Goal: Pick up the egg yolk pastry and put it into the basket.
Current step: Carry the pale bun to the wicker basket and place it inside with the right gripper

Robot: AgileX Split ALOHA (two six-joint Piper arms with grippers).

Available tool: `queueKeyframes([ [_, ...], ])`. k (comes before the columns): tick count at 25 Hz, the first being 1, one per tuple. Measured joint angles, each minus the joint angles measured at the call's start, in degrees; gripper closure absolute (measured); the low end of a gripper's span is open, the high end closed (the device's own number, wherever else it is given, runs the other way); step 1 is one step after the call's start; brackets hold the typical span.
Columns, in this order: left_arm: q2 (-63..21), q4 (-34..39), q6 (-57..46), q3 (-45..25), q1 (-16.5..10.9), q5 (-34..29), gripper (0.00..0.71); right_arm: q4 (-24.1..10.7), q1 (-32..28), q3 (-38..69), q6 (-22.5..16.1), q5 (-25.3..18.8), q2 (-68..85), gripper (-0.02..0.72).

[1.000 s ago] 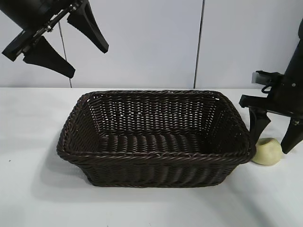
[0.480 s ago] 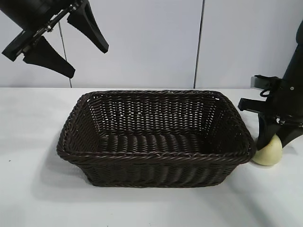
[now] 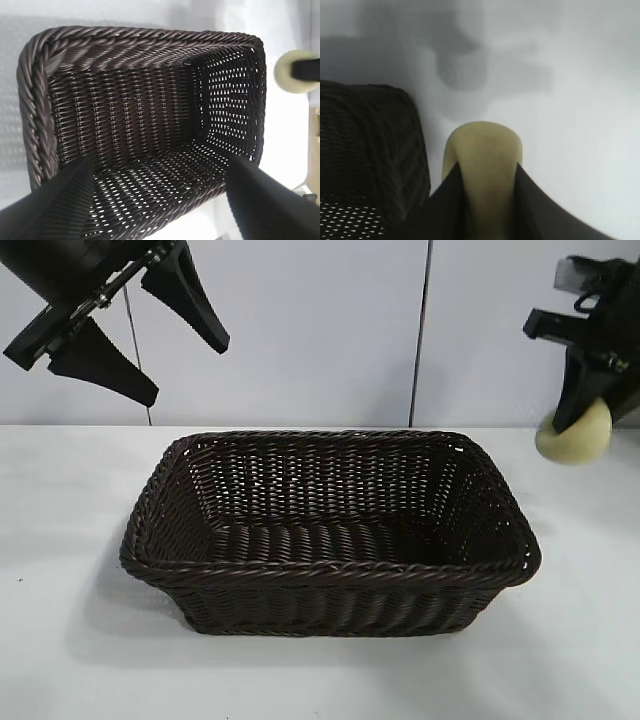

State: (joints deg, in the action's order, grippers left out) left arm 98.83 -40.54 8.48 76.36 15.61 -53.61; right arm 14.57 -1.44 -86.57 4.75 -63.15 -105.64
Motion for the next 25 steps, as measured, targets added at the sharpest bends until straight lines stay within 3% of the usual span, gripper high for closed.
queueKeyframes([
  [10,0.0,0.0,0.0,0.0,0.0,-0.14,0.175,6.88,1.79,-0.47,2.87,-1.5,0.86,0.524],
  [25,0.0,0.0,0.0,0.0,0.0,-0.14,0.175,6.89,22.59,-0.47,2.21,3.3,0.7,0.524],
])
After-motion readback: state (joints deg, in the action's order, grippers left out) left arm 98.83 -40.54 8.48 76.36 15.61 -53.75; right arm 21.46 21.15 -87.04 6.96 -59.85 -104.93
